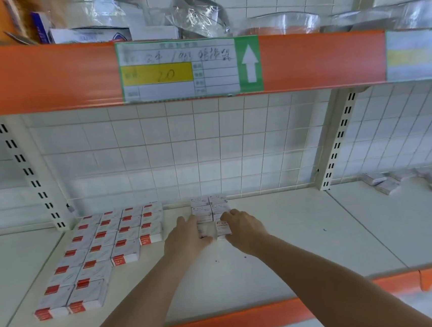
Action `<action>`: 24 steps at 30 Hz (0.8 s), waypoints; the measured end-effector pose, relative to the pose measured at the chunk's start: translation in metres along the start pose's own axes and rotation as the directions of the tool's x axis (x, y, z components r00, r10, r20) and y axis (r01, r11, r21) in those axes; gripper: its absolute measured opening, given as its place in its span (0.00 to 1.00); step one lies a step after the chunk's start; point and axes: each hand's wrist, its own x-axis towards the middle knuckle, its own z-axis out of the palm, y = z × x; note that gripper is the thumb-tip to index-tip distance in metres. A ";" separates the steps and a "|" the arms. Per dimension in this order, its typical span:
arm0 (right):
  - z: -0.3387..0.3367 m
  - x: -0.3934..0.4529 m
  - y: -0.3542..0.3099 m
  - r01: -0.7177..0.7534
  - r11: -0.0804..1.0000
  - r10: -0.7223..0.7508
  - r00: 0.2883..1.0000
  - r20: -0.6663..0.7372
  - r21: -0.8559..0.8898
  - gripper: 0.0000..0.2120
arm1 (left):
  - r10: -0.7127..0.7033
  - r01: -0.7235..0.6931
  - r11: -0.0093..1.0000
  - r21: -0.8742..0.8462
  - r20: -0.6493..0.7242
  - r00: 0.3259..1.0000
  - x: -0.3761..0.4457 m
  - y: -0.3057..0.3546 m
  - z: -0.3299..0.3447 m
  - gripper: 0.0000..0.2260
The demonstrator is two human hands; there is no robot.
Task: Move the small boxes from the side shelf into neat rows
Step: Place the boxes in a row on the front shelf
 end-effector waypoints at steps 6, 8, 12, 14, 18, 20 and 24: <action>0.001 0.008 0.006 0.006 1.000 -0.006 1.000 0.006 0.026 0.18 | -0.036 0.036 0.999 -0.008 0.031 0.999 0.011 0.007 0.004 0.30; 0.001 0.010 0.008 0.015 0.999 -0.016 1.000 0.009 0.037 0.19 | -0.050 0.050 0.999 -0.013 0.041 0.998 0.014 0.008 0.005 0.31; 0.002 0.013 0.011 0.021 0.998 -0.021 1.000 0.009 0.057 0.19 | -0.089 0.092 0.994 -0.054 0.048 0.995 0.018 0.005 0.004 0.28; 0.003 0.013 0.012 0.016 0.997 -0.017 1.000 0.016 0.076 0.20 | -0.098 0.103 0.991 -0.090 0.065 0.993 0.019 0.001 0.003 0.27; 0.005 0.012 0.016 -0.009 0.993 0.006 1.000 0.026 0.117 0.21 | -0.117 0.126 0.985 -0.118 0.082 0.990 0.022 -0.006 0.001 0.22; 0.006 0.011 0.017 -0.032 0.991 0.031 0.999 0.017 0.133 0.20 | -0.127 0.137 0.982 -0.133 0.079 0.989 0.022 -0.005 0.000 0.20; 0.005 0.010 0.020 -0.070 0.991 0.070 0.998 0.008 0.115 0.18 | -0.122 0.130 0.981 -0.146 0.065 0.990 0.021 -0.003 0.000 0.19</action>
